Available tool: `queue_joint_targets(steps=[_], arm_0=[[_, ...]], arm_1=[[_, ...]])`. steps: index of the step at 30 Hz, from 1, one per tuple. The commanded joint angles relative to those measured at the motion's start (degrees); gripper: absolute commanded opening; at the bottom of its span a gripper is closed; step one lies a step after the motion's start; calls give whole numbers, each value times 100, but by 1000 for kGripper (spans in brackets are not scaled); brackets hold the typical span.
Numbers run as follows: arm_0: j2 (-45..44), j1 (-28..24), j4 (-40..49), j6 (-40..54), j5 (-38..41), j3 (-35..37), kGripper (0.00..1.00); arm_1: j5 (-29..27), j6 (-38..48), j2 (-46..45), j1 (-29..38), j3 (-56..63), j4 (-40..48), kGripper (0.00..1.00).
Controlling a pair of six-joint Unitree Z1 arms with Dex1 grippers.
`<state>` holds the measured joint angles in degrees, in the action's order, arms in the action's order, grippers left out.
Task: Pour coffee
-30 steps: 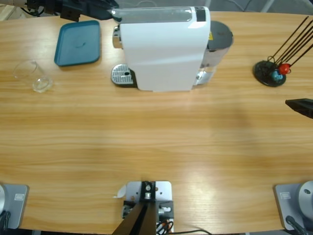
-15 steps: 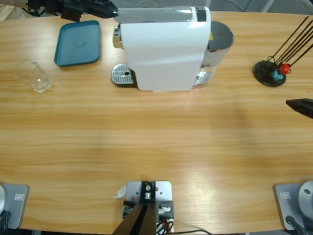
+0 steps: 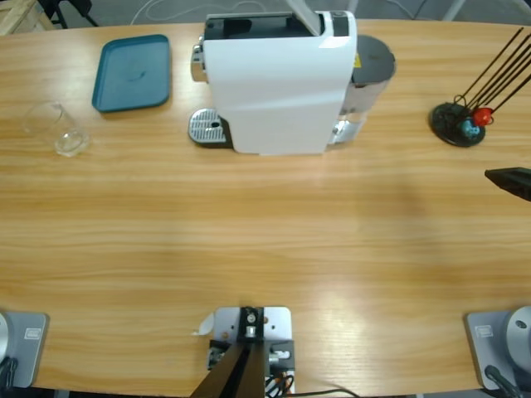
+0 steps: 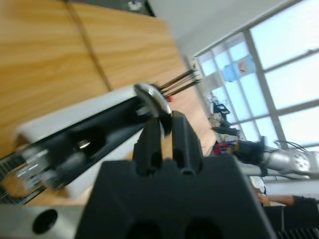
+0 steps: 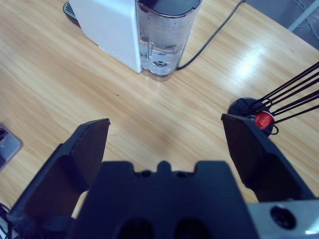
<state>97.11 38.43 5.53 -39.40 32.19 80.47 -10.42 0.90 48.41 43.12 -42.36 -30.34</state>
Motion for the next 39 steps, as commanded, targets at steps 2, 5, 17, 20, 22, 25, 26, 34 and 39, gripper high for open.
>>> queue_joint_targets(steps=[2,5,17,20,22,25,26,34,39], arm_0=[[-755,393,1350,2059,-1450,680,927],[-808,696,2178,3277,-2292,719,927],[-1604,1110,2497,5134,-3620,-1691,1000],[-1886,1012,2398,4677,-3323,-2095,1000],[-2107,998,2275,4608,-3316,-2350,1000],[-2318,796,2184,4608,-3317,-2675,1000],[-2365,731,2182,4608,-3319,-2733,1000],[-2427,569,2127,4617,-3319,-2784,1000],[-2381,569,2127,4617,-3316,-2816,1000]], arm_1=[[-1231,399,12,46,185,-2,945],[-1653,571,183,-420,199,117,941],[-1612,1290,2210,-2491,1825,3383,734],[-1600,1339,2689,-2493,2187,4312,734],[-1496,1422,2951,-2538,2392,4697,734],[-1480,1483,3328,-2547,2626,5254,734],[-1472,1483,3422,-2587,2663,5394,733],[-860,1429,4249,-3247,2927,6679,727],[-682,1378,4481,-3361,2953,7033,600]])
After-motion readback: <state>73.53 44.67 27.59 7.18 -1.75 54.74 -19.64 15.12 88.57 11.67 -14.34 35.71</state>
